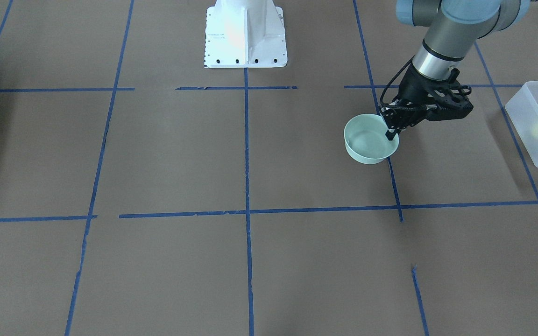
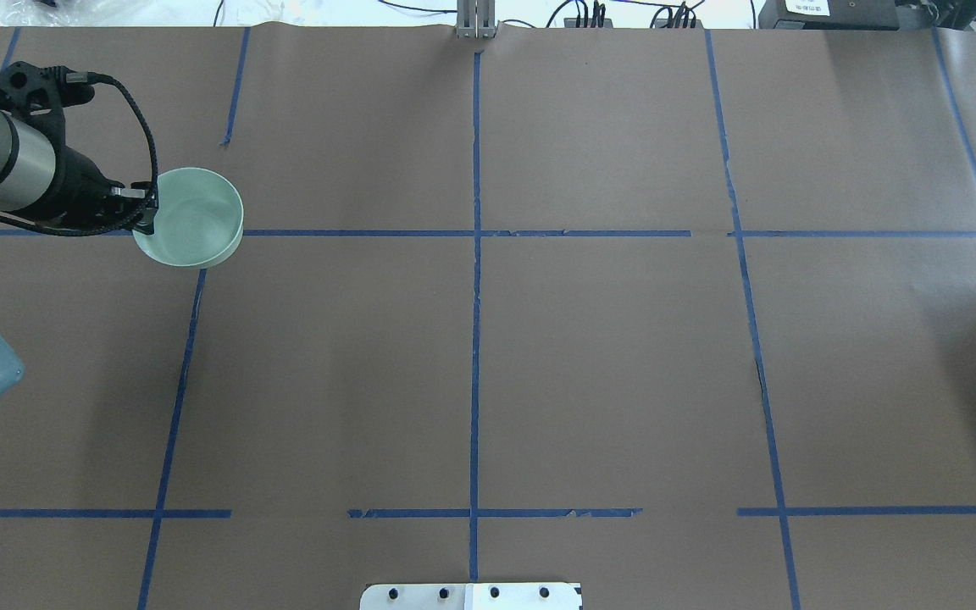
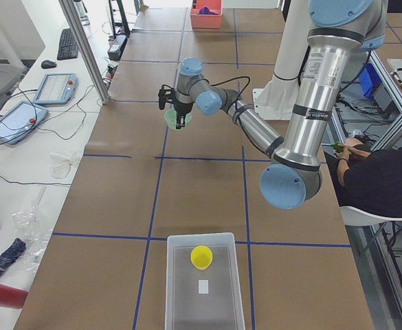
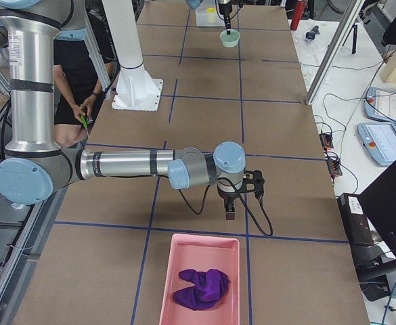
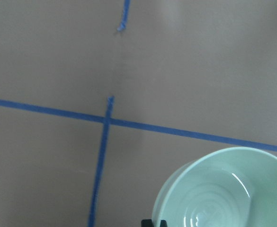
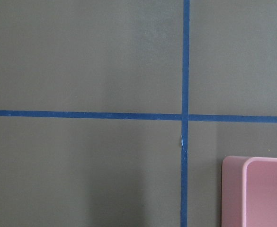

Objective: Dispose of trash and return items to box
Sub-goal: 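Lift the bowl and carry it with the left gripper toward the clear bin, then lower the bowl into the clear bin beside the cup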

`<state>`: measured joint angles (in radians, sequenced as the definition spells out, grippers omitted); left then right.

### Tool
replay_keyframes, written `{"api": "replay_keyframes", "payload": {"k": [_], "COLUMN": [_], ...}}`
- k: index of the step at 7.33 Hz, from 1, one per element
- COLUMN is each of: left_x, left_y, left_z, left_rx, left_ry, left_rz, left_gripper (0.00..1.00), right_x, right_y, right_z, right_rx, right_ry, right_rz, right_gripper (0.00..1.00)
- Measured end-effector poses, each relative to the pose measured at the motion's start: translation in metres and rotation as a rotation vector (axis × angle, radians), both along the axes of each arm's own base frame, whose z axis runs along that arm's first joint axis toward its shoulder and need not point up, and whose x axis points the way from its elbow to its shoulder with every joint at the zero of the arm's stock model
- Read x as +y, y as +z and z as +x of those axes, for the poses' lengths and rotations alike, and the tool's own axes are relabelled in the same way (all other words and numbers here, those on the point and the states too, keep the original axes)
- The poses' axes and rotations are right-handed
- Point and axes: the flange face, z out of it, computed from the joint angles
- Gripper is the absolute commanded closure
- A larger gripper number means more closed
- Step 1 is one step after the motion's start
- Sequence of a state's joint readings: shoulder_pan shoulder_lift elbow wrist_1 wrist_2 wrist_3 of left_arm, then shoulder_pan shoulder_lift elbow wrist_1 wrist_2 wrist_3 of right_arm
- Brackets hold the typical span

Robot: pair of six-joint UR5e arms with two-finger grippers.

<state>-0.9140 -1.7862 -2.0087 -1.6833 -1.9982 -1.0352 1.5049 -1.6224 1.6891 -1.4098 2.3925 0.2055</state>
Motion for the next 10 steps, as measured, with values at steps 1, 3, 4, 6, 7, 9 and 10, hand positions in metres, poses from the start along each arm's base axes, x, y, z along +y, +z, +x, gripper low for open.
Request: {"api": "replay_keyframes", "payload": {"k": [1, 3, 4, 6, 7, 9, 10], "left_x": [-0.004, -0.014, -0.018, -0.026, -0.029, -0.02, -0.009], "left_y": [0.014, 0.046, 0.069, 0.13, 0.17, 0.257, 0.297], "left_z": [-0.017, -0.067, -0.102, -0.186, -0.235, -0.324, -0.359], "left_rx": [-0.031, -0.078, -0.107, -0.2, -0.257, -0.339, -0.357], "left_ry": [0.014, 0.057, 0.083, 0.134, 0.168, 0.238, 0.254], "left_rz": [0.018, 0.055, 0.076, 0.126, 0.145, 0.142, 0.129], "left_gripper": [1.0, 1.0, 1.0, 1.0, 1.0, 1.0, 1.0], "right_x": [0.001, 0.003, 0.004, 0.006, 0.006, 0.006, 0.006], "right_y": [-0.003, -0.003, -0.002, -0.002, -0.003, -0.005, -0.005], "right_z": [-0.002, -0.004, -0.004, -0.004, -0.005, -0.005, -0.005], "right_rx": [-0.029, -0.062, -0.066, -0.072, -0.077, -0.079, -0.078], "right_ry": [0.006, 0.004, 0.004, 0.002, 0.0, 0.0, 0.0], "right_rz": [-0.018, -0.029, -0.03, -0.03, -0.028, -0.024, -0.023], "right_gripper": [0.0, 0.0, 0.0, 0.0, 0.0, 0.0, 0.0]}}
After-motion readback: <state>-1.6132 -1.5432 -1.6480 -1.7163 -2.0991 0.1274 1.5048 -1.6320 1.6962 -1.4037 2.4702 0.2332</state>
